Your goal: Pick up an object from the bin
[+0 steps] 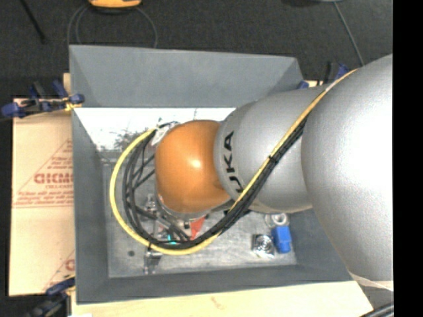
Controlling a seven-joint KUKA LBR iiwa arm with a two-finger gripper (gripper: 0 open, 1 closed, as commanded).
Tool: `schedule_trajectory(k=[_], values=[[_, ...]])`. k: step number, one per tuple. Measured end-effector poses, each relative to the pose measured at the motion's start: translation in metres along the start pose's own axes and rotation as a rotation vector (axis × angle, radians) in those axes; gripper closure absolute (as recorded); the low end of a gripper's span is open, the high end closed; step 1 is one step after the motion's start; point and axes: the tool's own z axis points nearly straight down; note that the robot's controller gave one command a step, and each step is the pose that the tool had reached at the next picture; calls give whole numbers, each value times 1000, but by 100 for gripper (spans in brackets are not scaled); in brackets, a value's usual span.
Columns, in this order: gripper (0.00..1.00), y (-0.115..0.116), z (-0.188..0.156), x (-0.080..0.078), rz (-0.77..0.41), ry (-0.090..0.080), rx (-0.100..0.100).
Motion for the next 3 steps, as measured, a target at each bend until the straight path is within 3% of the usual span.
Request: schedule_trajectory(k=[1, 2, 3], values=[[0, -91, 67, -28, -287, -7, 3], [0, -137, 72, -56, -351, -18, -1], [0, -212, 72, -67, -457, -23, 2]])
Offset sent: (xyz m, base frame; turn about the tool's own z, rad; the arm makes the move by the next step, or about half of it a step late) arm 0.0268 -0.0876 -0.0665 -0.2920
